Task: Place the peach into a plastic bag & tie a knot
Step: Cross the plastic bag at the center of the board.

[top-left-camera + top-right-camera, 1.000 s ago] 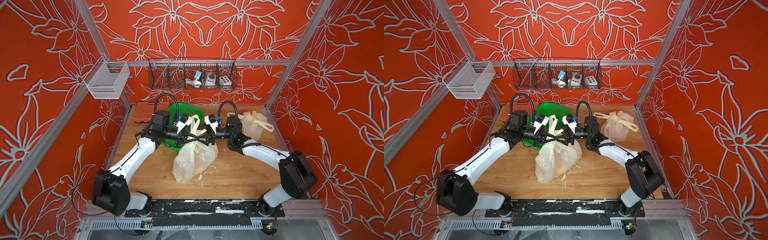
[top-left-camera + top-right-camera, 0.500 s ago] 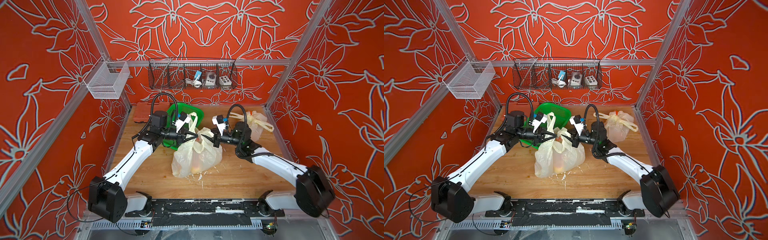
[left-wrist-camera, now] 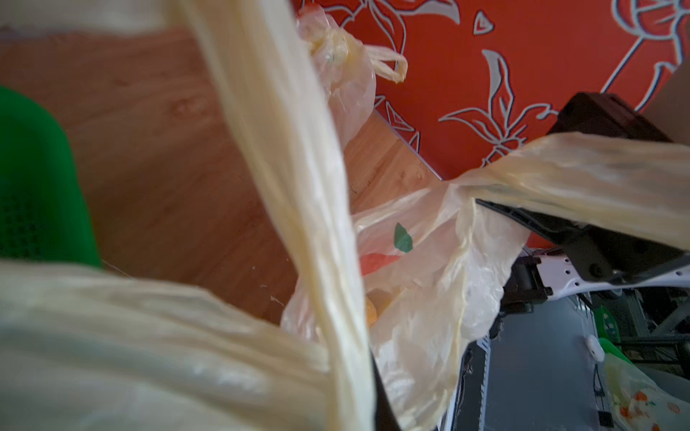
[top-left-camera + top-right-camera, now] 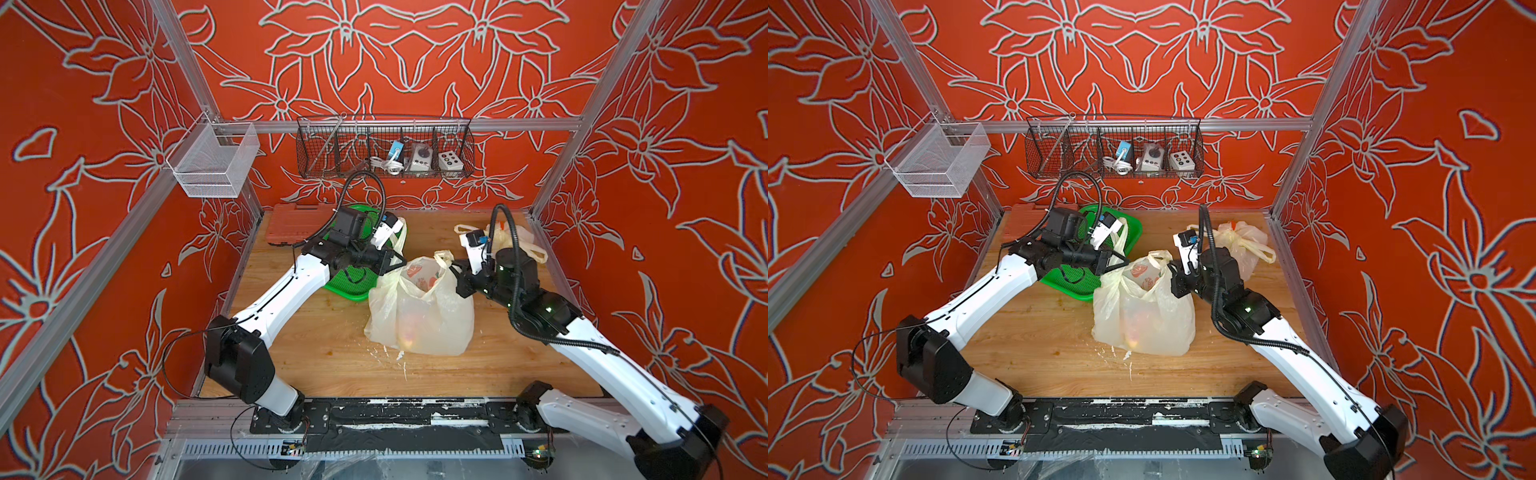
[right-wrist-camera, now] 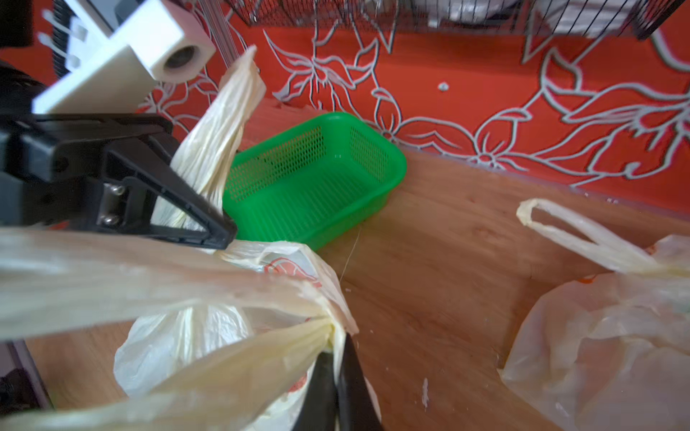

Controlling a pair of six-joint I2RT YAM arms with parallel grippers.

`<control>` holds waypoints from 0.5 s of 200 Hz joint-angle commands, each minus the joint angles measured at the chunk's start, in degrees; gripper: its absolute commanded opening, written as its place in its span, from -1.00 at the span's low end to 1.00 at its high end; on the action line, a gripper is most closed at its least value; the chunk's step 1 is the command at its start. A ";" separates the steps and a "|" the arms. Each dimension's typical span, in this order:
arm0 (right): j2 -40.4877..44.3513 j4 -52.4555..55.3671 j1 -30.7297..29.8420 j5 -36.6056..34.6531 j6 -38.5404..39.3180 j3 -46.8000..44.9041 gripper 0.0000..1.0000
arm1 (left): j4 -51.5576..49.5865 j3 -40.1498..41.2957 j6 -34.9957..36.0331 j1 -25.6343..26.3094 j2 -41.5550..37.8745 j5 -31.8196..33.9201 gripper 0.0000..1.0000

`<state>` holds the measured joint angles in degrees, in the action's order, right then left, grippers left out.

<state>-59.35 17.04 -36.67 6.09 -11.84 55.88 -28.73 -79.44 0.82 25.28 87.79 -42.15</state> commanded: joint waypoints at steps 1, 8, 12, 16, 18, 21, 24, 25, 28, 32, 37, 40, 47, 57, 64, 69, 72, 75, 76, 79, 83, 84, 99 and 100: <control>-2.86 4.94 -2.00 1.06 1.80 2.65 -1.00 | -3.35 -1.49 4.13 1.18 -0.38 -3.25 -0.73; -3.96 4.96 -2.54 2.40 1.76 3.32 -1.00 | -4.67 -2.15 5.80 1.71 -0.07 -3.92 -0.71; -4.65 4.95 -2.80 3.39 1.66 3.79 -1.00 | -5.29 -2.41 6.63 1.97 0.12 -4.11 -0.68; -5.27 4.96 -3.13 4.03 1.54 4.27 -1.00 | -5.99 -2.74 7.48 2.25 0.34 -4.43 -0.65; -5.60 4.96 -3.32 4.20 1.35 4.49 -1.00 | -6.38 -2.85 7.91 2.37 0.47 -4.67 -0.64; -5.95 4.89 -3.62 4.53 1.16 4.77 -1.00 | -7.00 -3.07 8.56 2.54 0.64 -5.02 -0.60; -6.36 4.74 -3.85 4.90 0.94 5.04 -1.00 | -7.64 -3.35 9.17 2.62 0.92 -5.35 -0.58; -6.51 4.66 -3.94 5.07 0.94 5.12 -1.00 | -7.82 -3.40 9.36 2.65 0.95 -5.42 -0.57; -6.85 4.48 -4.20 5.54 0.81 5.26 -1.00 | -8.29 -3.62 9.84 2.79 1.21 -5.74 -0.54; -7.23 4.25 -4.47 5.95 0.75 5.52 -1.00 | -8.89 -3.77 10.37 2.91 1.48 -6.16 -0.51; -7.70 4.08 -4.84 6.35 0.61 5.83 -1.00 | -9.56 -3.86 11.22 3.01 1.67 -6.56 -0.49; -7.92 4.06 -5.04 6.57 0.71 5.98 -1.00 | -9.97 -3.92 11.75 3.02 1.83 -6.61 -0.48; -8.23 3.69 -5.61 7.10 0.69 6.17 -1.00 | -10.66 -3.97 12.64 3.11 2.16 -6.54 -0.45; -8.73 3.60 -5.95 7.57 0.67 6.41 -1.00 | -11.44 -3.97 13.54 3.20 2.30 -6.39 -0.41; -8.97 3.84 -5.94 7.78 0.40 6.61 -1.00 | -11.90 -4.10 14.10 3.20 2.26 -6.36 -0.38; -9.23 3.91 -6.03 8.09 0.31 6.70 -1.00 | -12.04 -3.99 14.48 3.20 2.09 -6.67 -0.34; -9.33 4.02 -6.00 8.33 0.32 6.79 -1.00 | -12.01 -3.91 14.67 3.18 1.86 -6.90 -0.31; -9.54 4.22 -6.02 8.59 0.29 6.93 -1.00 | -11.82 -3.62 14.81 3.20 1.62 -7.11 -0.29; -9.59 4.27 -6.04 8.68 0.31 6.99 -1.00 | -11.67 -3.53 14.82 3.20 1.52 -7.18 -0.28; -9.82 4.54 -5.98 8.87 0.24 7.19 -1.00 | -11.32 -3.20 14.80 3.20 1.16 -7.36 -0.26; -10.02 4.78 -6.00 9.12 0.10 7.43 -1.00 | -10.83 -2.77 15.01 3.20 0.64 -7.77 -0.24; -10.09 4.90 -6.03 9.21 0.12 7.46 -1.00 | -10.74 -2.62 15.09 3.20 0.50 -7.81 -0.23; -10.60 5.68 -6.13 10.13 -0.12 8.06 -1.00 | -9.16 -1.17 15.07 3.20 -1.17 -7.86 -0.13; -10.60 5.70 -6.09 10.20 -0.16 8.08 -1.00 | -9.07 -1.07 15.08 3.20 -1.28 -7.86 -0.12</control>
<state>-69.12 21.19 -42.46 13.63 -11.44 61.82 -37.93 -82.00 12.78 28.23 89.23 -47.77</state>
